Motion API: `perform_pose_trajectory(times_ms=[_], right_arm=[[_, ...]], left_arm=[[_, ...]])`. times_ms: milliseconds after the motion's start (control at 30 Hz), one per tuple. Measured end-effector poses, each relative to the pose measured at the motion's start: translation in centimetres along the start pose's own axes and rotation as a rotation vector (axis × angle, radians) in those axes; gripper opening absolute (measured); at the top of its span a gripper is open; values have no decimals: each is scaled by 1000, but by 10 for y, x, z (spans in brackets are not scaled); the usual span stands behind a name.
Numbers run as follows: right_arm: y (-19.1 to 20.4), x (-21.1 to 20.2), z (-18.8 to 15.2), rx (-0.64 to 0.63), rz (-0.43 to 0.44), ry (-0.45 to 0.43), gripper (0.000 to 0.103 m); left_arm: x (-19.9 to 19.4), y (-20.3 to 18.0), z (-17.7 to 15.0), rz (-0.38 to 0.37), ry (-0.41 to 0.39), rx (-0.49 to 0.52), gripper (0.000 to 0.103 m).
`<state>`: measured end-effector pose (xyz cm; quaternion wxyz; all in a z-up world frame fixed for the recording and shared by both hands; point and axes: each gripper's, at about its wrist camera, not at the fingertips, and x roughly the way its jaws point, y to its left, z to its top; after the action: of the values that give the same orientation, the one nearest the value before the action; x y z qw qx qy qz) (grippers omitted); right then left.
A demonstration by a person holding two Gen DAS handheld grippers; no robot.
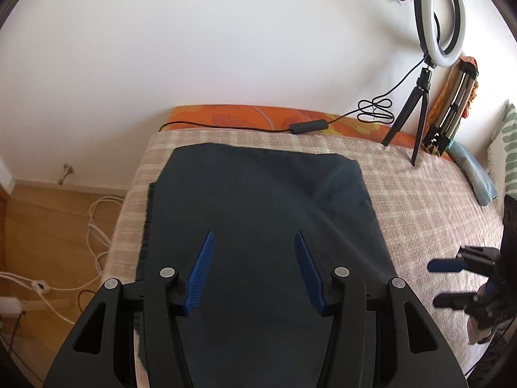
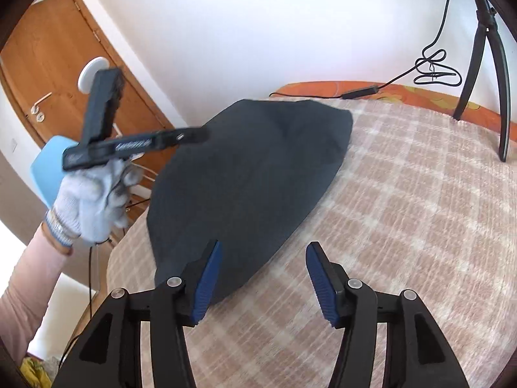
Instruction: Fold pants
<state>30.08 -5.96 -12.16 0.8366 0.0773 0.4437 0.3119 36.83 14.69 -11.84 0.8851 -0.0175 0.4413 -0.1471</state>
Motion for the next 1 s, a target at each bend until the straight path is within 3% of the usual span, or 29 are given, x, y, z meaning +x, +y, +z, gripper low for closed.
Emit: perform_pose_trajectory(times_ms=[267, 433, 533, 633, 833, 1000], right_arm=[[-50, 41, 61, 150, -25, 21, 63], [-61, 67, 79, 192, 20, 61, 64], [-63, 78, 80, 197, 15, 76, 65], [-63, 82, 77, 202, 27, 50, 68], [-62, 83, 73, 188, 42, 37, 69], [-60, 86, 72, 155, 66, 30, 69]], left_arm=[[6, 64, -51, 85, 48, -108, 52], [-3, 91, -45, -12, -10, -217, 57], [7, 100, -30, -148, 18, -267, 74], [25, 99, -17, -145, 41, -260, 74], [67, 107, -15, -251, 114, -340, 75], [71, 107, -13, -292, 95, -323, 78]])
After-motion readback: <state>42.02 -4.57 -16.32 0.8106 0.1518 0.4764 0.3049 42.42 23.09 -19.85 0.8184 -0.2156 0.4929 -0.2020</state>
